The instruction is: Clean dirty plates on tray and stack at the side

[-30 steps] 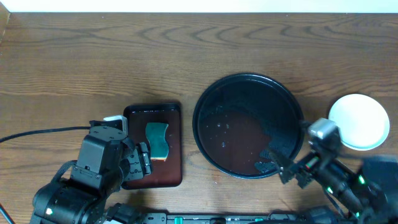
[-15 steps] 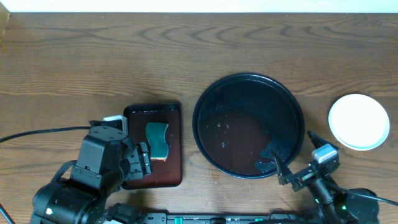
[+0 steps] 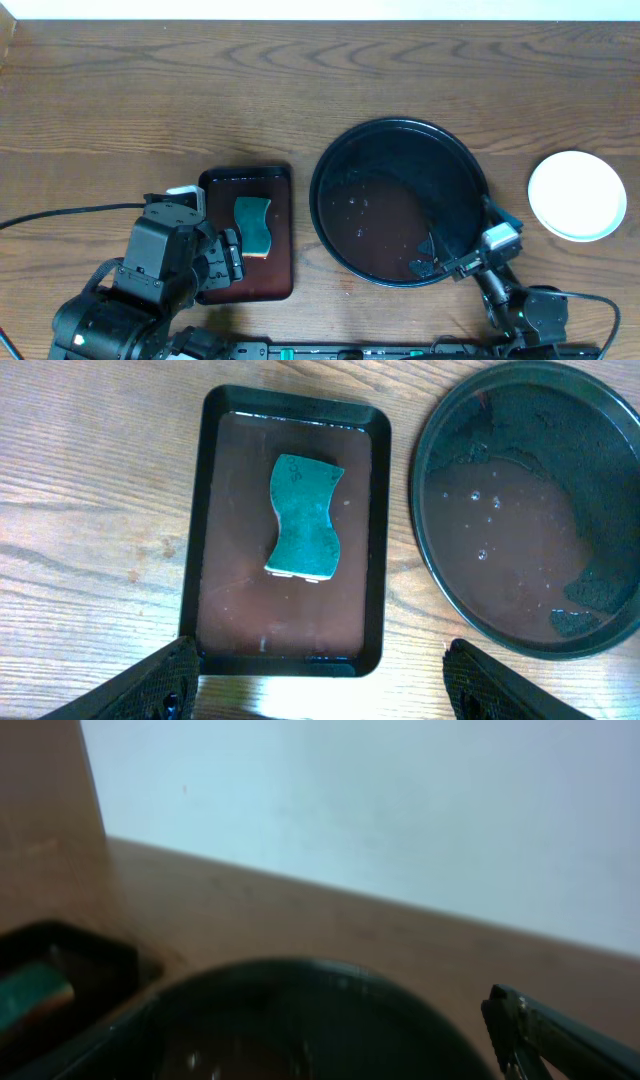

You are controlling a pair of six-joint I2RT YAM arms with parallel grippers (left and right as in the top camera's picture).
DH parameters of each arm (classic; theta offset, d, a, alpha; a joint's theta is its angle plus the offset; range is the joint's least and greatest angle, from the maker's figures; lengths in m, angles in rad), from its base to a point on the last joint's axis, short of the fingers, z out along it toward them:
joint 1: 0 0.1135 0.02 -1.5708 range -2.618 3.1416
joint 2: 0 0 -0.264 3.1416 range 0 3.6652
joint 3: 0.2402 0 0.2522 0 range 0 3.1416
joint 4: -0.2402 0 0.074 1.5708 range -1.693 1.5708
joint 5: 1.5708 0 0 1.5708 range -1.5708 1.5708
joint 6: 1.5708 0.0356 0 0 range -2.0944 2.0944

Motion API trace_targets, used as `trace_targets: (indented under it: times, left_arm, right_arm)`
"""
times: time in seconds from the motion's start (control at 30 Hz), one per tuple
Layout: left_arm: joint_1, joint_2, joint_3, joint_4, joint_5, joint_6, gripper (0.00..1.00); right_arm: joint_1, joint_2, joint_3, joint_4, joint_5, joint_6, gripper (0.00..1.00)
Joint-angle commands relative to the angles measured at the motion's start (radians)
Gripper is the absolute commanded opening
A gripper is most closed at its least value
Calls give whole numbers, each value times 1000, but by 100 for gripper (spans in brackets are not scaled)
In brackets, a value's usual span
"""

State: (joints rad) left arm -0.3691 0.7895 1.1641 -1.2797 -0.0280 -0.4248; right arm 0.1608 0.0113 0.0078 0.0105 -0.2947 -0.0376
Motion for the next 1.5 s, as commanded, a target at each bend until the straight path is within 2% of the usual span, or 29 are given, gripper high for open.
trace_targets:
  times: [0.0, 0.2, 0.87, 0.97, 1.17, 1.23, 1.37, 1.47]
  left_arm:
    - [4, 0, 7, -3, 2, 5, 79]
    - [4, 0, 7, -3, 2, 5, 79]
    - [4, 0, 7, -3, 2, 5, 79]
    - [5, -2, 5, -3, -61, 62, 79]
    - [60, -83, -55, 3, -101, 65, 79]
    - [127, -135, -99, 53, -116, 66, 79]
    - [294, -271, -235, 241, -108, 65, 79]
    - [369, -381, -351, 394, -88, 66, 79]
  right_arm:
    - [-10, -6, -3, 2, 18, -9, 99]
    - [-10, -6, -2, -64, 18, -8, 99]
    - [-10, -5, -2, -61, 18, -9, 99]
    - [-10, -5, -2, -61, 17, -9, 99]
    - [-10, -5, -2, -61, 17, -8, 99]
    - [-10, -5, -2, -61, 17, -8, 99]
    - [-10, -5, -2, -61, 17, -8, 99]
    - [-10, -5, -2, -61, 17, -9, 99]
